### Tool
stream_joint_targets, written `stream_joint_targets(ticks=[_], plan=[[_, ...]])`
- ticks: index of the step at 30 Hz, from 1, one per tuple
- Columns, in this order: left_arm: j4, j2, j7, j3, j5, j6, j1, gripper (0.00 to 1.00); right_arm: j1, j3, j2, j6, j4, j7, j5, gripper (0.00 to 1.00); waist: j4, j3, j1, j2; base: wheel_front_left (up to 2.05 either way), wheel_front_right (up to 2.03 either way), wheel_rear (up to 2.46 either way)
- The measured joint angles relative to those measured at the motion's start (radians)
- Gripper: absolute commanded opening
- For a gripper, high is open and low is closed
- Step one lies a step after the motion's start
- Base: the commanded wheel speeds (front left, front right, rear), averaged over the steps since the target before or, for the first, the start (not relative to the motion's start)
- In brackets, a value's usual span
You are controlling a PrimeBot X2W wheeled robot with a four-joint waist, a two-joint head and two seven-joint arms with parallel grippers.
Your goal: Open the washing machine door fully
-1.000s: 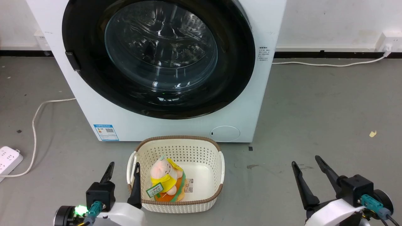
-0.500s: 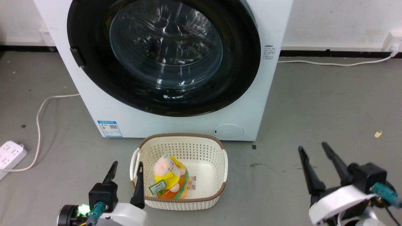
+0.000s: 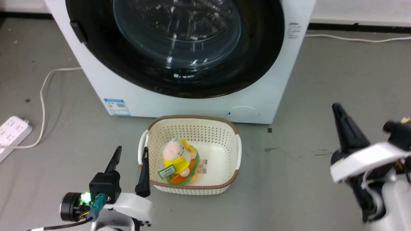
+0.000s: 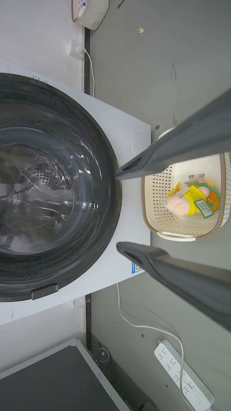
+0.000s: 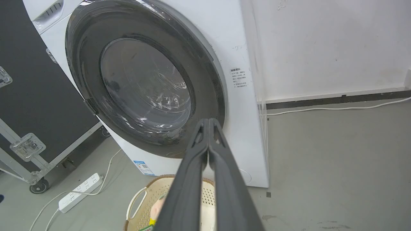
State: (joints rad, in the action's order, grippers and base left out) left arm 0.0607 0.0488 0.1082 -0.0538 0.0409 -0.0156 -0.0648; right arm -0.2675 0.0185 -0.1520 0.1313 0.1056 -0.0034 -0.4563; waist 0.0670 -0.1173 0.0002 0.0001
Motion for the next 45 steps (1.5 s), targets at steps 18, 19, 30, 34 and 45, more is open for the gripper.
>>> stream_joint_targets(ticks=[18, 19, 30, 34, 45], plan=[[-0.008, 0.0, 0.036, -0.032, 0.033, -0.021, -0.059, 1.0, -0.389, -0.115, -0.017, 0.0, 0.3, 0.234, -0.346, 0.0, 0.073, -0.122, -0.0001, 0.0, 0.0, 0.0, 0.0], [-0.009, 0.0, 0.041, -0.035, 0.035, -0.021, -0.063, 1.0, -0.416, -0.119, -0.021, 0.0, 0.323, 0.246, -0.357, 0.0, 0.076, -0.129, -0.0001, 0.0, 0.0, 0.0, 0.0], [-0.017, 0.0, 0.062, -0.071, 0.051, -0.035, -0.082, 1.0, -0.697, -0.152, -0.073, -0.002, 0.598, 0.359, -0.467, 0.0, 0.125, -0.202, -0.0001, 0.0, 0.0, 0.0, 0.0], [-0.018, 0.0, 0.07, -0.081, 0.06, -0.036, -0.099, 1.0, -0.796, -0.16, -0.092, -0.002, 0.678, 0.381, -0.5, 0.0, 0.143, -0.235, 0.0, 0.0, 0.0, 0.0, 0.0], [-0.017, 0.0, 0.097, -0.123, 0.086, -0.053, -0.132, 1.0, -1.087, -0.19, -0.17, -0.002, 0.917, 0.466, -0.621, 0.0, 0.202, -0.325, -0.0001, 0.0, 0.0, 0.0, 0.0]])
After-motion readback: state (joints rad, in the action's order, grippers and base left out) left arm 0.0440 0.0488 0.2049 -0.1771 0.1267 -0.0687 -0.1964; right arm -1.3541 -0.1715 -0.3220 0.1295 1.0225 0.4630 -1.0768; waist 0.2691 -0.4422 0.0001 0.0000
